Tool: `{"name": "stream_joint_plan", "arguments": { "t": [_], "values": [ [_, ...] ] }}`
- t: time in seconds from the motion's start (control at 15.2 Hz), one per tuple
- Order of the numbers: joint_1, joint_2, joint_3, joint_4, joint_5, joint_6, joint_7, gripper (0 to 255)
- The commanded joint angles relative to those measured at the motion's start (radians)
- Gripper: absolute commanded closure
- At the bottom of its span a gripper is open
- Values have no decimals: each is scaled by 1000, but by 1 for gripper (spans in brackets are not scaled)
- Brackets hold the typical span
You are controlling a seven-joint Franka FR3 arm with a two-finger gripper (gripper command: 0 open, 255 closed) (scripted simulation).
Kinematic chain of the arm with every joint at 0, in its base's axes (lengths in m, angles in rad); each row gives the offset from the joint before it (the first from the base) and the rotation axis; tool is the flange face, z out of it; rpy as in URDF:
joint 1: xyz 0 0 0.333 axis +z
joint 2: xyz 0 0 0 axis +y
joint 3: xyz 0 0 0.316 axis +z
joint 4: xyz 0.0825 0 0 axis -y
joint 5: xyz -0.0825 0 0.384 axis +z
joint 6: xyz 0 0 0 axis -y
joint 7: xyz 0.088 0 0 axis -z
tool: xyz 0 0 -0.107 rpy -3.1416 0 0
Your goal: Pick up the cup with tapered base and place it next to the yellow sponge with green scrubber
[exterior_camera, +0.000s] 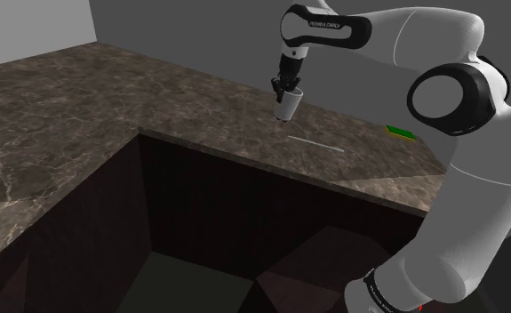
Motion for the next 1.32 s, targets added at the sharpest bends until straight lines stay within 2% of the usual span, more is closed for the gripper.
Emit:
{"name": "stream_joint_plan", "arguments": {
  "t": [0.0, 0.73, 1.25],
  "values": [
    [-1, 2, 0, 32, 0, -30, -3, 255],
    [-4, 37, -1, 232, 3, -194, -12, 255],
    [-94, -150, -52, 6, 1, -147, -154, 255]
  ]
}}
